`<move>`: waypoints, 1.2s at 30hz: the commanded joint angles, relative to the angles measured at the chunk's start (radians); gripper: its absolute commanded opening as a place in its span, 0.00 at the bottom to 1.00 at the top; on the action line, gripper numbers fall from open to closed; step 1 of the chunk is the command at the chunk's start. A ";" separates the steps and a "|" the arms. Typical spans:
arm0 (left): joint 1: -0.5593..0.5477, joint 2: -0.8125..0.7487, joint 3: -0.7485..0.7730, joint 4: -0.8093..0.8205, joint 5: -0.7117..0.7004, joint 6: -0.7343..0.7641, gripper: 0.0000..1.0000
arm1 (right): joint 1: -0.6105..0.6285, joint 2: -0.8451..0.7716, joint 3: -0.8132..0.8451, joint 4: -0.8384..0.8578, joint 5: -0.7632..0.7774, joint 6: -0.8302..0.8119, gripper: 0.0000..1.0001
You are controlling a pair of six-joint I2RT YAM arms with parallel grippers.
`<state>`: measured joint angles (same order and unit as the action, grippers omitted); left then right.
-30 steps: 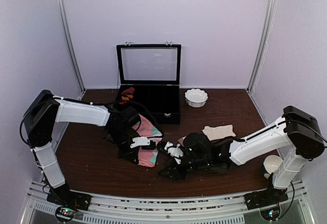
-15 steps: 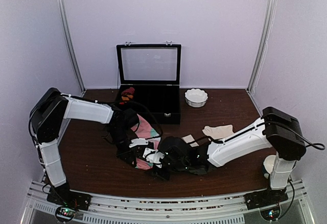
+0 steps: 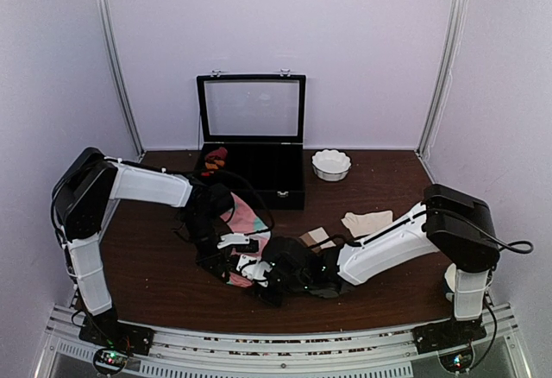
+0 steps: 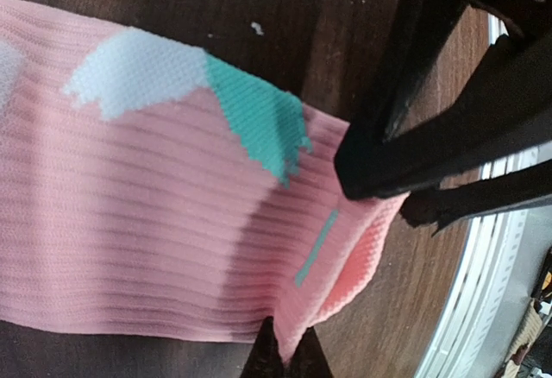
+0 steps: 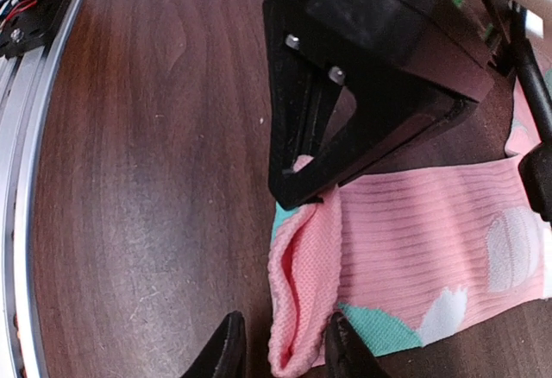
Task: Roll the socks
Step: Roll the sock at the center of the board.
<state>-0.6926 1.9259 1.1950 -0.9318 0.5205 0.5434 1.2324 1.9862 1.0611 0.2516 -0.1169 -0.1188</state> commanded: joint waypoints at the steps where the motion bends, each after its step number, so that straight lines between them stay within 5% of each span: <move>1: 0.010 0.010 0.031 -0.024 0.010 0.016 0.00 | -0.009 0.017 0.001 0.050 0.051 0.037 0.28; 9: 0.010 0.014 0.035 -0.020 0.005 0.014 0.03 | -0.019 0.019 -0.018 0.064 0.014 0.088 0.00; 15: 0.016 -0.057 -0.001 0.042 -0.050 -0.012 0.27 | -0.056 0.027 0.007 0.015 -0.061 0.219 0.00; 22: 0.024 -0.312 -0.137 0.160 -0.147 0.038 0.61 | -0.176 0.059 0.048 -0.060 -0.299 0.466 0.00; 28: 0.024 -0.505 -0.295 0.284 -0.145 0.161 0.63 | -0.206 0.096 0.122 -0.180 -0.371 0.551 0.00; 36: -0.071 -0.469 -0.322 0.298 -0.237 0.313 0.57 | -0.221 0.120 0.136 -0.255 -0.373 0.599 0.00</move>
<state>-0.7010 1.4330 0.8951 -0.6876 0.3466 0.7341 1.0134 2.0743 1.1973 0.0994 -0.4816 0.4400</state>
